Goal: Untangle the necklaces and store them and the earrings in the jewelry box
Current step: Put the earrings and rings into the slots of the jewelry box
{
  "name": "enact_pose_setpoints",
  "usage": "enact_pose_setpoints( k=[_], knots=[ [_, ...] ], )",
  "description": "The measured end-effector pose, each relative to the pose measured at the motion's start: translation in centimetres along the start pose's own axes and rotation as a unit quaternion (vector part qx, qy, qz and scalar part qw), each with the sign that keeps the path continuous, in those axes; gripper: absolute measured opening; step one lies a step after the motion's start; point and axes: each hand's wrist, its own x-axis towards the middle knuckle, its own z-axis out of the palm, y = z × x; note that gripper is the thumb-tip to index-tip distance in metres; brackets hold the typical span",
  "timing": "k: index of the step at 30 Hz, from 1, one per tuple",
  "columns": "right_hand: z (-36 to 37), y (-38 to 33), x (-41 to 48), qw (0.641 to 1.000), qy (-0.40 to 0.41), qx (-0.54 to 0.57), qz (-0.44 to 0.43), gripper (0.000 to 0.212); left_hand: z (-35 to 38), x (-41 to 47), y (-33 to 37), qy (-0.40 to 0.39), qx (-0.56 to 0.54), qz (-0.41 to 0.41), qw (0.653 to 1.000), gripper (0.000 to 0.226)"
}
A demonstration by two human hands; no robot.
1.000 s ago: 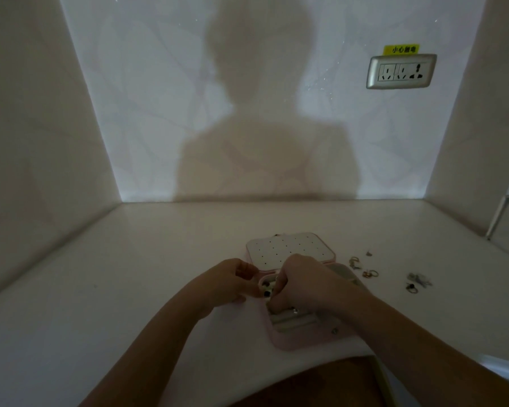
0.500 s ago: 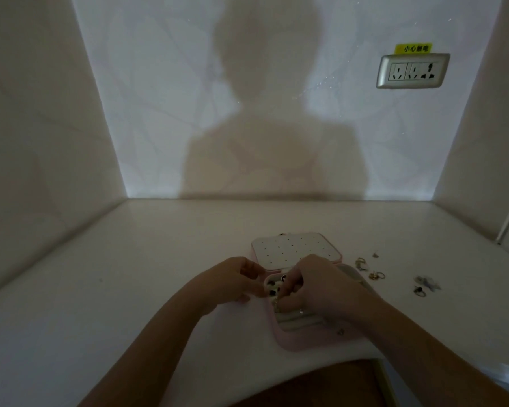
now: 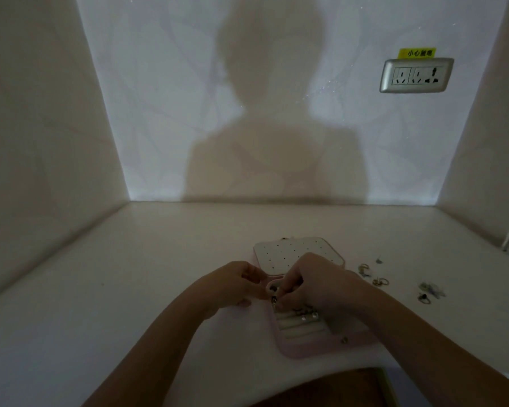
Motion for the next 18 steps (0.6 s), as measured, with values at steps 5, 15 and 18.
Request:
enact_pose_setpoints(
  k=[5,15,18],
  knots=[
    [0.2,0.0,0.7,0.999,-0.006,-0.049,0.018,0.016,0.3,-0.3,0.6,-0.016,0.011,0.003,1.0,0.018],
    [-0.3,0.0,0.9,0.997,0.011,-0.073,0.027,0.018,0.6,0.2,1.2,-0.017,0.076,-0.026,0.997,0.015],
    [-1.6,0.2,0.5,0.998,0.03,-0.041,0.029,0.017,0.7,0.2,1.5,-0.024,0.082,-0.038,0.996,0.015]
  ],
)
